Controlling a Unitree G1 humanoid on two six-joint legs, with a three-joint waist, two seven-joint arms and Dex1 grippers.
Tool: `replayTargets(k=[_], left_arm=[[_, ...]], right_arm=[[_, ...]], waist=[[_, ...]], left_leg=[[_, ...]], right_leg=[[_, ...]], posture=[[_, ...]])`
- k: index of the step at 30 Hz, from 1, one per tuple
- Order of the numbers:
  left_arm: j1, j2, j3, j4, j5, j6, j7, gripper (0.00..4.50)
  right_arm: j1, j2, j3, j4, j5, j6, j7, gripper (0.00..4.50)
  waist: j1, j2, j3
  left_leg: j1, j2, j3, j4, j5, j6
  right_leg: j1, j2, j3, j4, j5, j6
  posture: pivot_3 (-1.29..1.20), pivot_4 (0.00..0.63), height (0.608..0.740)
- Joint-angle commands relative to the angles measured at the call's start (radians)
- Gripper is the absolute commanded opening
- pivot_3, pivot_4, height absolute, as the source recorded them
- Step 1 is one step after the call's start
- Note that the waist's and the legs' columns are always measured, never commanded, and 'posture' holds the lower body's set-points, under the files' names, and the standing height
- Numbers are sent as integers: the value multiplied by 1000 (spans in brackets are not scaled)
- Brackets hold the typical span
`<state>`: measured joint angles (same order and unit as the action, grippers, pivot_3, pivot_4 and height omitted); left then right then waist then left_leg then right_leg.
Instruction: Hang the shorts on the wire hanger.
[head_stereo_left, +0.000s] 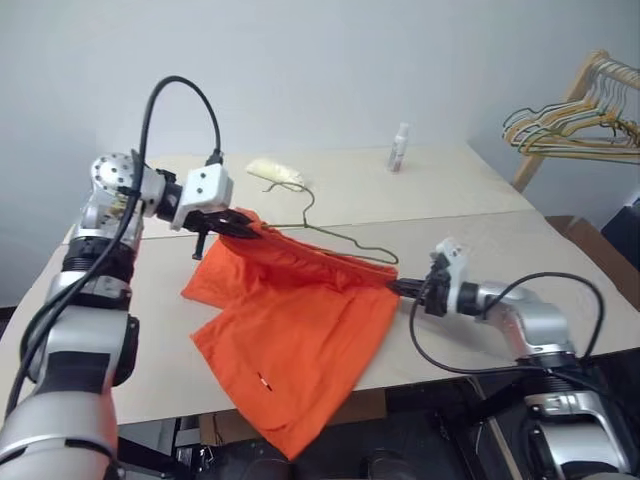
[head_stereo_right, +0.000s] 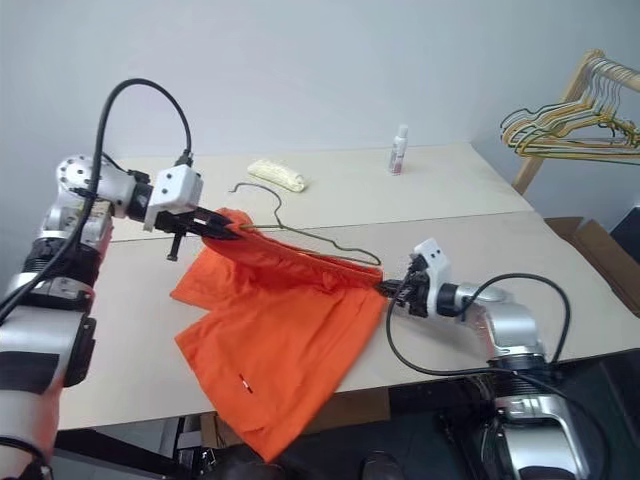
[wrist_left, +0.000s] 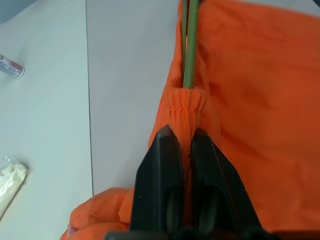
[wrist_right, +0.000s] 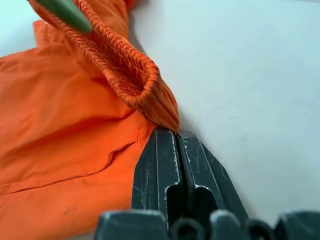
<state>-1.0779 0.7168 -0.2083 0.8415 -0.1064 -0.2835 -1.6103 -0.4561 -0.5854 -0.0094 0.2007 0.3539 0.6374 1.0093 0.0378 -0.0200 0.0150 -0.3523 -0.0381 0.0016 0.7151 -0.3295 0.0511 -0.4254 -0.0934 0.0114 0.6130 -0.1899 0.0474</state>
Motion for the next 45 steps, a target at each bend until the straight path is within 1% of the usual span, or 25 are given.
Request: replayTargets(k=[1, 5, 8, 11, 13, 18, 22, 26, 28, 30, 33, 36, 39, 42, 45], left_arm=[[-14, 48, 2, -3, -20, -26, -4, 0], [-22, 36, 12, 27, 26, -50, 13, 0], [-28, 29, 11, 41, 40, -54, 16, 0], [-31, 27, -17, 61, 107, -89, 65, 0], [-39, 15, -14, 79, 117, -86, 82, 0], [-52, -12, -25, 81, 173, -107, 160, 0], [-75, -43, -23, 59, 194, -100, 207, 0], [-107, -62, -24, 42, 214, -111, 243, 0], [-125, -65, -32, 33, 230, -128, 257, 0], [-137, -72, -30, 35, 235, -133, 266, 0], [-152, -87, -19, 39, 223, -133, 274, 0], [-151, -95, -11, 17, 207, -113, 268, 0], [-138, -90, -14, 5, 215, -118, 275, 0], [-117, -88, -6, -16, 192, -111, 254, 0], [-103, -85, 4, -43, 170, -86, 231, 0]], right_arm=[[11, -79, -12, -22, -6, -48, 62, 45], [23, -142, 6, -57, -18, -87, 118, 45], [14, -160, 7, -68, -18, -98, 114, 45], [12, -189, 13, -105, -27, -118, 119, 45], [5, -204, 16, -132, -30, -122, 114, 45], [-11, -252, 44, -247, -80, -170, 111, 45], [-76, -279, 84, -305, -156, -202, 80, 45], [-181, -275, 97, -316, -193, -222, 59, 45], [-241, -277, 100, -319, -207, -260, 68, 45], [-271, -279, 106, -317, -214, -285, 84, 45], [-296, -281, 128, -304, -239, -329, 96, 45], [-328, -243, 148, -268, -265, -362, 73, 45], [-317, -235, 155, -272, -272, -410, 90, 45], [-315, -223, 171, -249, -321, -452, 53, 45], [-306, -228, 176, -246, -323, -467, 73, 702]], waist=[[1, 0, 0], [3, 0, 0], [3, 0, 0], [4, 0, 0], [5, 0, 0], [6, 0, 0], [8, 0, 0], [8, 0, 0], [6, 0, 0], [6, 0, 0], [8, 0, 0], [6, 0, 0], [6, 0, 0], [5, 0, 0], [5, 0, 0]], left_leg=[[0, 0, 0, 0, 0, 0], [0, 0, 0, 0, 0, 0], [0, 0, 0, 0, 0, 0], [0, 0, 0, 1, 0, 0], [0, 0, 0, 0, 0, 0], [0, 0, 0, 1, 0, 0], [0, 0, 0, 1, 0, 1], [0, 0, 0, 1, 0, 0], [-1, 0, 1, 1, 0, 0], [-1, 0, 1, 1, 0, -1], [-1, 0, 1, 1, 0, -1], [-1, 0, 1, 1, 0, -1], [-1, 0, 1, 1, 0, 0], [-1, 0, 1, 1, 1, -2], [-1, 0, 1, 1, 1, -2]], right_leg=[[0, 0, 0, 0, 0, 0], [1, 0, 0, 0, 0, 0], [1, 0, 0, 0, 0, 0], [1, 0, 0, 0, 0, 0], [1, 0, 0, 0, 0, 0], [0, 0, 0, -1, 0, 0], [0, 0, 0, -1, 0, 0], [0, 0, 0, -1, 0, 0], [0, 0, 0, -1, 0, 0], [0, 0, 0, -1, 0, 0], [0, 0, -1, -2, 0, 0], [0, 0, 0, -2, 0, 0], [0, 0, 0, -1, 0, 1], [0, 0, 0, -2, 0, 1], [0, 0, 0, -2, 0, 1]], posture=[[123, 0, 740], [122, 0, 740], [121, 0, 740], [118, 0, 740], [118, 0, 740], [113, 0, 740], [109, 0, 740], [105, 0, 740], [103, 0, 740], [101, 0, 740], [100, 0, 740], [100, 0, 740], [106, 0, 740], [112, 0, 740], [112, 0, 740]])
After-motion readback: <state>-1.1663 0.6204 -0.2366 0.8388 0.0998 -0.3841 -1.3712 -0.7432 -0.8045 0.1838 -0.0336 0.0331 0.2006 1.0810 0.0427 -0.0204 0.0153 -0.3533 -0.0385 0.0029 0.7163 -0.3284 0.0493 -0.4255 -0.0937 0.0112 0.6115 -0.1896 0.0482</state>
